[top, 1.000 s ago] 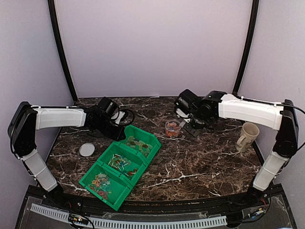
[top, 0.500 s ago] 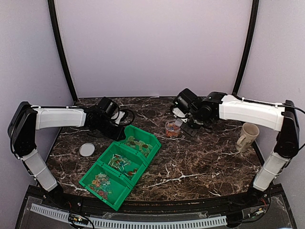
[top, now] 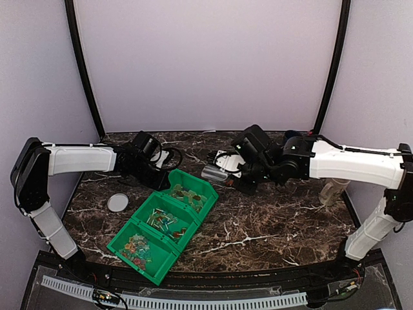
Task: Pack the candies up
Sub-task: Adjust the fake candies in the storage box.
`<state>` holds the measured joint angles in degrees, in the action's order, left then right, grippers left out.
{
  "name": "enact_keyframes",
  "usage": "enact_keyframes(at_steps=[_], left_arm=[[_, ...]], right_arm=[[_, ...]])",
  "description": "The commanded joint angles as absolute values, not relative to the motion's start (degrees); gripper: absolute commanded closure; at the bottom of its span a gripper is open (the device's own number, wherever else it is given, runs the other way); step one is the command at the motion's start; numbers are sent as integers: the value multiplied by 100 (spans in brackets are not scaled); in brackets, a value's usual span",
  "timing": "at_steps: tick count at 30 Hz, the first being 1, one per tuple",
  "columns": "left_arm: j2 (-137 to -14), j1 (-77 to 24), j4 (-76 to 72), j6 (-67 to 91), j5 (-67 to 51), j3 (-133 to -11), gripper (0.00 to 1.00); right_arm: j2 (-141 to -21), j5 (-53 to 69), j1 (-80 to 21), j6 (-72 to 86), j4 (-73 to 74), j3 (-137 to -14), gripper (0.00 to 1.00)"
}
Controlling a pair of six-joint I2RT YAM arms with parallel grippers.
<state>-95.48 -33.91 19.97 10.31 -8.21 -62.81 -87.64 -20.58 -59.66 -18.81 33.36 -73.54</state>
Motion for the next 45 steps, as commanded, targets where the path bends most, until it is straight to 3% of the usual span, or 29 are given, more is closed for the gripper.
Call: enact_keyframes(at_steps=[1, 15, 21, 30, 45], left_arm=[[-9211, -3366, 1840, 1058, -1050, -6442, 100], [-9308, -3364, 1693, 1105, -1713, -6398, 100], [-9368, -3174, 1276, 1452, -2604, -6174, 100], [-9719, -2703, -238, 2767, -5194, -5716, 100], [-9743, -2654, -1426, 3658, -6010, -5413, 100]], right_arm=[[-9056, -1916, -6226, -2202, 3741, -7848, 100], [-10482, -2187, -6653, -2221, 5678, -9629, 100], [-9559, -2597, -6609, -1963, 4084, -9179, 100], [-8056, -2789, -6591, -1607, 1986, -8088, 100], [-8508, -2930, -6590, -1630, 2645, -8321, 100]])
